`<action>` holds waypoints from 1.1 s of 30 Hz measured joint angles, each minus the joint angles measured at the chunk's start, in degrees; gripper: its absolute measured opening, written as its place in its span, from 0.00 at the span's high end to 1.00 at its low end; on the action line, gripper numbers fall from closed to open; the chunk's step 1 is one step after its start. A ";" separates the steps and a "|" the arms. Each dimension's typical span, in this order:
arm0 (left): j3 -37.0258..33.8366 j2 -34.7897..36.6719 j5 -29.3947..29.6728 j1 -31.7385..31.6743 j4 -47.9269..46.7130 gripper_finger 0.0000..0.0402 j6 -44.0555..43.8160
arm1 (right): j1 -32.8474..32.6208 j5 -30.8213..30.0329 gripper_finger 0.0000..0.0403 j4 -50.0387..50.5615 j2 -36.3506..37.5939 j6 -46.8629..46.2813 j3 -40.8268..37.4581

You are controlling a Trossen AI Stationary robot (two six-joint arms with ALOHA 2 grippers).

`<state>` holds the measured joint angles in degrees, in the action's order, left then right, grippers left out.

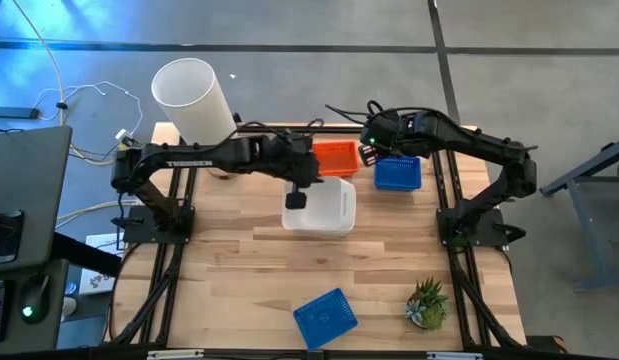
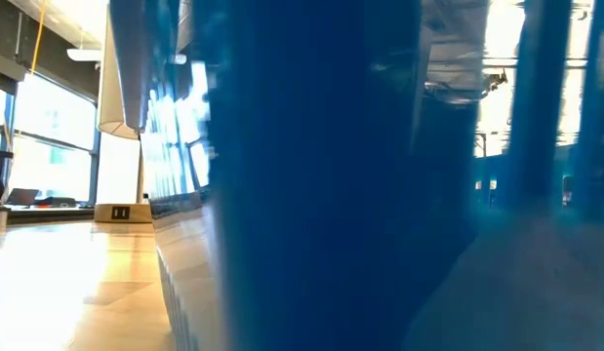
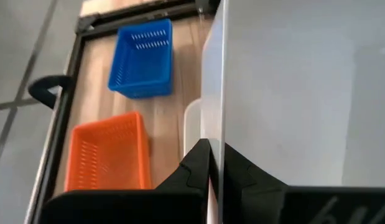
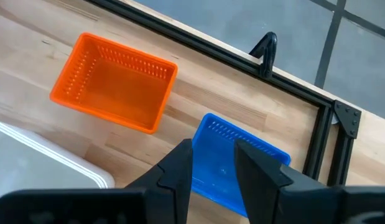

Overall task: Stack baskets by color
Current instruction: Stack the bottom white bin on the top white bin

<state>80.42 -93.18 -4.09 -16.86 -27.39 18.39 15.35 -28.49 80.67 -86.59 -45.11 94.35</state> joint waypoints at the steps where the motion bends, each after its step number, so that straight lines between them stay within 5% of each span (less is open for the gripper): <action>1: 0.00 -0.59 0.10 0.00 -0.05 1.00 -0.01 | 0.00 0.00 0.74 0.06 0.00 0.31 0.00; 33: -0.07 -10.32 4.56 -1.51 -5.84 1.00 5.96 | -0.02 -0.72 0.74 0.15 -0.05 3.16 -0.02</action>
<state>80.36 -103.50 0.46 -18.37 -33.22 24.35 15.33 -29.21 80.82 -86.63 -41.94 94.32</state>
